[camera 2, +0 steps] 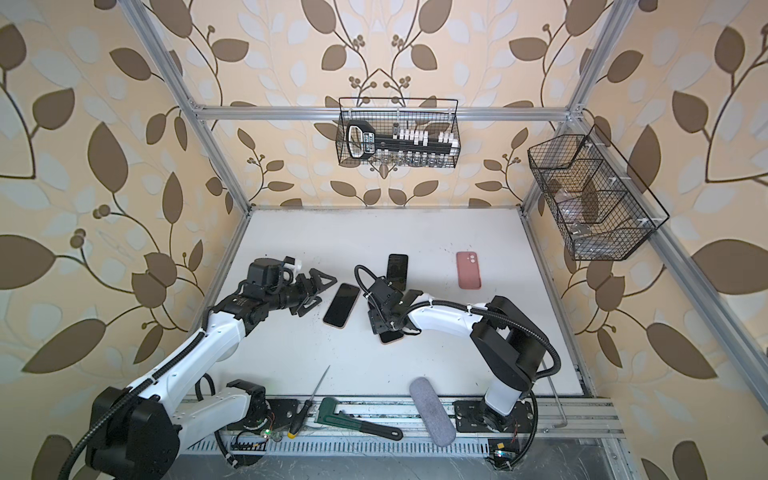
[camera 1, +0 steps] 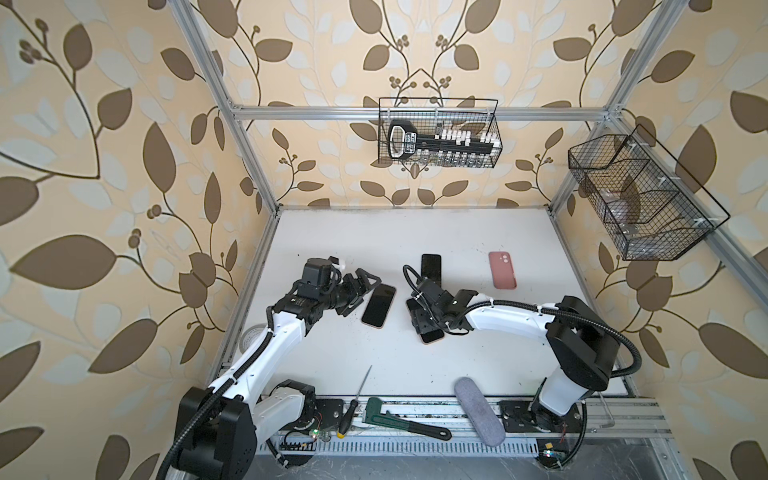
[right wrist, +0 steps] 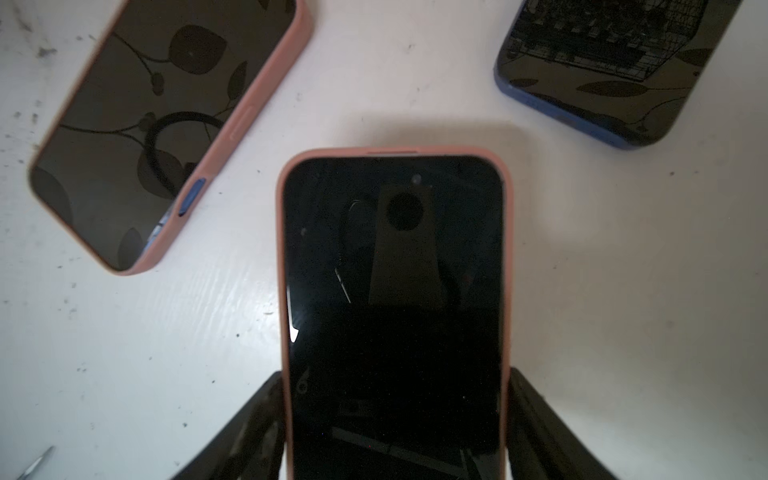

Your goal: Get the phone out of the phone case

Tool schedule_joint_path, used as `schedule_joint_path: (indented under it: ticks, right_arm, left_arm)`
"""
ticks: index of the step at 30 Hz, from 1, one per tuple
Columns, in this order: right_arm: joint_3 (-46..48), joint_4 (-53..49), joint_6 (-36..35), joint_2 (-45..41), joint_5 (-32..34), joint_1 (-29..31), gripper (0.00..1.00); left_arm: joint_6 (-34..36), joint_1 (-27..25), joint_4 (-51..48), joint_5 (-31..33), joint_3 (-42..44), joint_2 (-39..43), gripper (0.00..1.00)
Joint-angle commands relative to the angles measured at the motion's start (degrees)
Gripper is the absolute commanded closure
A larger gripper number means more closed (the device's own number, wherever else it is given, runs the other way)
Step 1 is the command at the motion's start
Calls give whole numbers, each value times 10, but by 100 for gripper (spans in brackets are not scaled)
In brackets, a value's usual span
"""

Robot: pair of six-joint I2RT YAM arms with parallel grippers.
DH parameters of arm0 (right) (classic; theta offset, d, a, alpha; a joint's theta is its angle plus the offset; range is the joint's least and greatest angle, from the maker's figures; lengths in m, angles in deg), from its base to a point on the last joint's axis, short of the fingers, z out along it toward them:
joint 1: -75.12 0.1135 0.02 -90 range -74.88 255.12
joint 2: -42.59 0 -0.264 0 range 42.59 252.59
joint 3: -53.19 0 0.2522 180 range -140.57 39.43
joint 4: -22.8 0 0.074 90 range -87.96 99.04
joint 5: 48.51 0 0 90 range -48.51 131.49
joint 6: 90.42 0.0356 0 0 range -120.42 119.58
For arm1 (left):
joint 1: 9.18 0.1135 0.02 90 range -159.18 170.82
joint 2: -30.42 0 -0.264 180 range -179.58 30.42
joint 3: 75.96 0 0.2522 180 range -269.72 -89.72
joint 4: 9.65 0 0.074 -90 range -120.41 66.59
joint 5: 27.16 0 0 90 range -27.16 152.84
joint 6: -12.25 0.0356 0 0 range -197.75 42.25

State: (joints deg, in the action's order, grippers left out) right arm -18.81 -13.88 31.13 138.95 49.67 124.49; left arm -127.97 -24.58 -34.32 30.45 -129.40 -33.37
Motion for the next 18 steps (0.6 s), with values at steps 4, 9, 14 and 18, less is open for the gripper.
schedule_joint_path:
  ticks: [4,9,14,18]
  right_arm:
    - [-33,8,-21,-53,-61,-19,36]
    - [-43,18,-20,-77,-93,-28,36]
    - [-48,38,-17,-86,-132,-41,36]
    - [-54,43,-17,-83,-147,-45,36]
  left_arm:
    - [-11,-59,127,12,-2,-62,5]
    - [-27,-83,161,20,-15,-95,9]
    - [-39,-108,192,25,-25,-131,14]
    - [-48,-121,212,29,-29,-150,23]
